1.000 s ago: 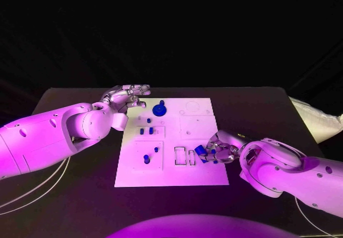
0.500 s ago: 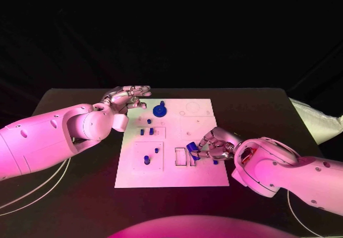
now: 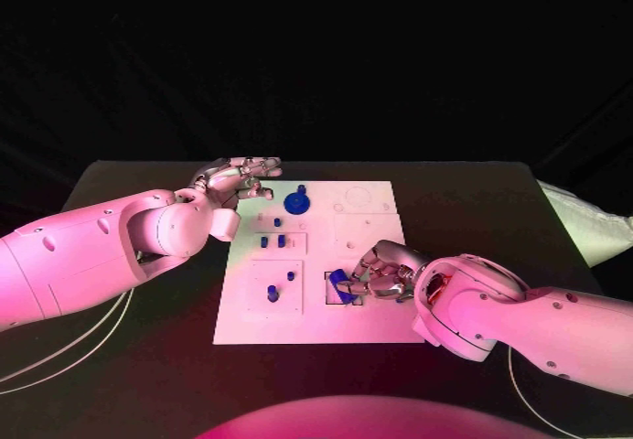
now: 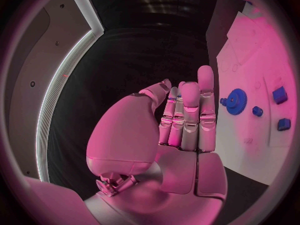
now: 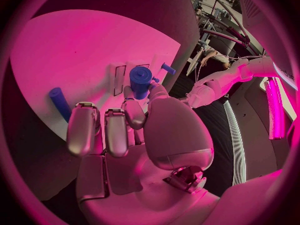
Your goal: Assemble the parts on the task board
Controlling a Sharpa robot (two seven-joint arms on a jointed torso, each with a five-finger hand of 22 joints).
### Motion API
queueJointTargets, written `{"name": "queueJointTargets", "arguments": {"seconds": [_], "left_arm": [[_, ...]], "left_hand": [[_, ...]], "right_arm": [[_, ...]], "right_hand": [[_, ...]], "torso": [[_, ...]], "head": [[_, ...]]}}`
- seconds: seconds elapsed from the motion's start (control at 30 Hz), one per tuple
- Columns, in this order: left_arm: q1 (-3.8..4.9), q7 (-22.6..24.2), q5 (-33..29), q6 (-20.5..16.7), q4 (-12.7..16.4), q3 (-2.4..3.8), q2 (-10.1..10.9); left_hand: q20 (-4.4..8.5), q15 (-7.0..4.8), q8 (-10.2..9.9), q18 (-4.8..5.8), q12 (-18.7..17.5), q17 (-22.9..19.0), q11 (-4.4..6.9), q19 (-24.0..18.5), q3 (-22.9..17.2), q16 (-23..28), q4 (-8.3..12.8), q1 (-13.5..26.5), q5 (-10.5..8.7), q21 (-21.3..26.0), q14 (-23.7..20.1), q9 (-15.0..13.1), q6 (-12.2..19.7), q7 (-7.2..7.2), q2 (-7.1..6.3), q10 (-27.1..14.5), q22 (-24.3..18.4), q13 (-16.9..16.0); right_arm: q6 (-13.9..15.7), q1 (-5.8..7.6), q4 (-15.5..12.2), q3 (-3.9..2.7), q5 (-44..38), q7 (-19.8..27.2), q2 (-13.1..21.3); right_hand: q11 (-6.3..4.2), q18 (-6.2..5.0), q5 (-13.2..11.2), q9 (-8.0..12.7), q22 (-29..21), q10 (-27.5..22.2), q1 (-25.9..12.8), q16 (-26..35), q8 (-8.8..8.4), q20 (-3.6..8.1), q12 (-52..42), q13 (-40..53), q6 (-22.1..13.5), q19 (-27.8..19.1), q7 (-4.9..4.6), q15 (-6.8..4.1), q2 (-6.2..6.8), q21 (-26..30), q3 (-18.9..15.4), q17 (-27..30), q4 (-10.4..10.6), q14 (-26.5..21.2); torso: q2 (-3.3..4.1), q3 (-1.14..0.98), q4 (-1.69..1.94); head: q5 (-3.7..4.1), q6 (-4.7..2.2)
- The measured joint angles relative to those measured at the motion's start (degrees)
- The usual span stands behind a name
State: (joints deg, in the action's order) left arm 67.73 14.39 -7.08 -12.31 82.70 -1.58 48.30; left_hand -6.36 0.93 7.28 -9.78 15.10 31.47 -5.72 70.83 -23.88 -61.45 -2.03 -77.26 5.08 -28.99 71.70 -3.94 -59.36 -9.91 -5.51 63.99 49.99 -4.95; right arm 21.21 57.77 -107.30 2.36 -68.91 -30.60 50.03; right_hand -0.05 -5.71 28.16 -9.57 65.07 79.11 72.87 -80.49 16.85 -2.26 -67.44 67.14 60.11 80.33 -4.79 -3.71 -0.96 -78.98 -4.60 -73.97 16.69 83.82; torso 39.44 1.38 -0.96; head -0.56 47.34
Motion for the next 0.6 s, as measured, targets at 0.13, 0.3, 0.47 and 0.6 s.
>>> {"name": "queueJointTargets", "arguments": {"seconds": [0.13, 0.3, 0.47, 0.6], "left_arm": [[0.0, 0.0, 0.0, 0.0, 0.0, 0.0, 0.1], [0.0, 0.0, 0.0, 0.0, 0.0, 0.0, 0.1], [-0.01, 0.0, 0.0, 0.0, 0.0, 0.0, 0.1], [-0.01, -0.1, 0.0, 0.0, 0.0, 0.0, 0.1]], "left_hand": [[0.0, 0.0, 0.0, 0.0, 0.0, 0.0, 0.0, 0.0, 0.0, 0.0, 0.0, 0.0, 0.0, 0.0, 0.0, 0.0, 0.0, 0.0, 0.0, 0.0, 0.0, 0.0], [0.0, 0.0, 0.0, 0.0, 0.0, 0.0, 0.0, 0.0, 0.0, 0.0, 0.0, 0.0, 0.0, 0.0, 0.0, 0.0, 0.0, 0.0, 0.0, 0.0, 0.0, 0.0], [0.0, 0.0, 0.0, 0.0, 0.0, 0.0, 0.0, 0.0, 0.0, 0.0, 0.0, 0.0, 0.0, 0.0, 0.0, 0.0, 0.0, 0.0, 0.0, 0.0, 0.0, 0.0], [0.0, 0.0, 0.0, 0.0, 0.0, 0.0, 0.0, 0.0, 0.0, 0.0, 0.0, 0.0, 0.0, 0.0, 0.0, 0.0, 0.0, 0.0, 0.0, 0.0, 0.0, 0.0]], "right_arm": [[-0.3, -0.08, 0.3, -0.05, 0.0, -0.2, -0.5], [-0.3, -0.22, 0.6, 0.03, -0.3, -0.6, -0.7], [0.1, -0.26, 0.6, 0.06, -1.1, -0.9, -0.9], [0.6, -0.26, 0.6, 0.06, -2.0, -0.9, -0.9]], "right_hand": [[-0.19, 0.0, -0.1, -0.8, 0.0, 0.2, -1.3, 0.0, 0.02, 0.0, 0.4, 0.0, 0.6, 0.0, 0.38, -0.21, 0.07, 0.0, -0.7, 0.2, -0.1, 0.2], [-0.17, 0.0, -6.3, -1.8, -0.3, 0.2, -5.0, 0.4, 0.86, 0.0, 1.9, -0.8, 1.0, 0.0, 0.8, -0.21, -0.01, 0.0, -3.4, 1.0, -0.1, 0.2], [0.02, 0.0, -16.8, -2.2, -0.9, -1.5, -10.5, 0.9, 0.64, 0.0, 4.9, -2.9, 0.3, 0.0, 0.41, -0.21, 0.69, 0.2, -7.2, 1.8, 0.0, 0.2], [0.0, 0.0, -18.4, -2.6, -1.0, -1.5, -12.4, 1.1, 0.64, 0.0, 5.8, -3.6, 0.3, 0.0, 0.49, -0.21, 1.13, 0.3, -8.1, 1.9, 0.2, 0.2]], "torso": [[0.02, -0.03, -0.03], [0.0, -0.03, -0.04], [-0.02, -0.04, -0.05], [-0.02, -0.07, -0.09]], "head": [[-0.04, 0.08], [-0.05, 0.2], [-0.11, 0.14], [-0.11, 0.08]]}}
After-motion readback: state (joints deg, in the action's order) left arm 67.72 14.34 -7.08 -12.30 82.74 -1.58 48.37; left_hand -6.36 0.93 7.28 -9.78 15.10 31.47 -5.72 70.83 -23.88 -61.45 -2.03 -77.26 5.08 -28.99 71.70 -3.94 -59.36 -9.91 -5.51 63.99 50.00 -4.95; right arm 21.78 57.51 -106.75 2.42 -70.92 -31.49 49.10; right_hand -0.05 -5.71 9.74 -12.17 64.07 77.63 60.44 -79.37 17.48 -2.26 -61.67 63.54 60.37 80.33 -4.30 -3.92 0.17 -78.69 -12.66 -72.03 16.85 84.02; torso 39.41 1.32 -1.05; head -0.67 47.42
